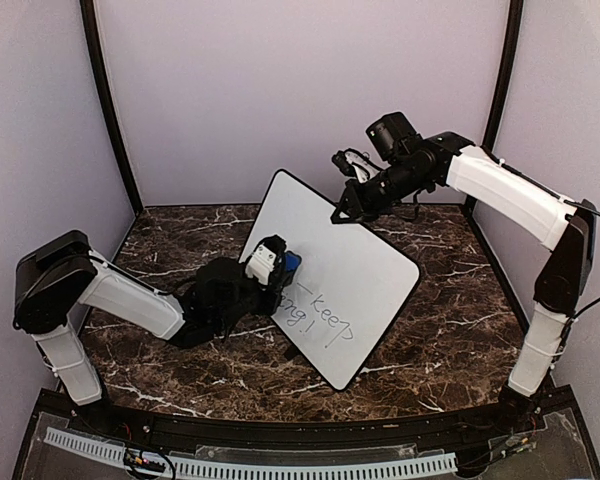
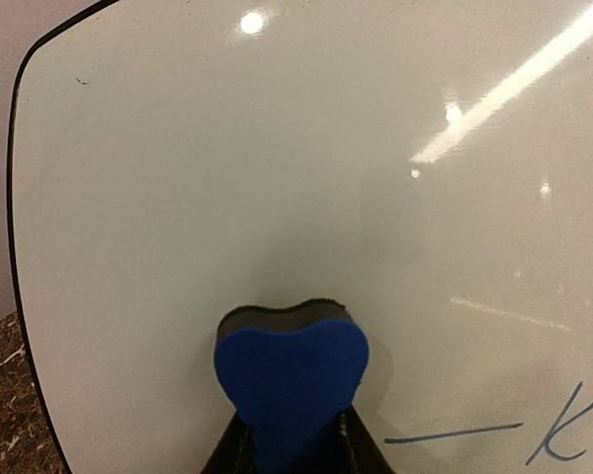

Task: Erase the whiteboard
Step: Erase the center of the whiteboard.

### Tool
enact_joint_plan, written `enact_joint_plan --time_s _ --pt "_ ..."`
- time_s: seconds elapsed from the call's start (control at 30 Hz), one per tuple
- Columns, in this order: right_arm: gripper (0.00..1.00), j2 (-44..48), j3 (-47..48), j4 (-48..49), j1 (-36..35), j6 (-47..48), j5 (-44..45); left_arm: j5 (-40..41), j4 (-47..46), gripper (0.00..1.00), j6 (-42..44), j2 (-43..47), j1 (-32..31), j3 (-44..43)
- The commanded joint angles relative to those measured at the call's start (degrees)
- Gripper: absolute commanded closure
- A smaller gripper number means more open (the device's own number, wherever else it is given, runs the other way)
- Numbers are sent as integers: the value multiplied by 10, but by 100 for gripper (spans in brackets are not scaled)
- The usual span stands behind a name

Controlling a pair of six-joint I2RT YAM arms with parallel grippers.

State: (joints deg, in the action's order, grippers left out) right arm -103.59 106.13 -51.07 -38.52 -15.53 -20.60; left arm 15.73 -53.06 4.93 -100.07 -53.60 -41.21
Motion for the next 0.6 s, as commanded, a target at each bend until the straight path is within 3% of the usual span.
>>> enact_joint_plan --time_s 0.0,0.13,0.23,0.57 --pt "100 -20 -2 -17 -28 92 -27 -85 41 100 -4 -10 -35 -13" --pt "100 -21 0 -18 -28 92 -27 -69 33 100 -4 -6 -37 -8" --pt "100 -20 1 -20 -28 92 -25 0 29 100 -5 -7 -32 -5" --pt "100 -16 -9 -14 -28 92 -26 60 87 100 -32 -15 75 -7"
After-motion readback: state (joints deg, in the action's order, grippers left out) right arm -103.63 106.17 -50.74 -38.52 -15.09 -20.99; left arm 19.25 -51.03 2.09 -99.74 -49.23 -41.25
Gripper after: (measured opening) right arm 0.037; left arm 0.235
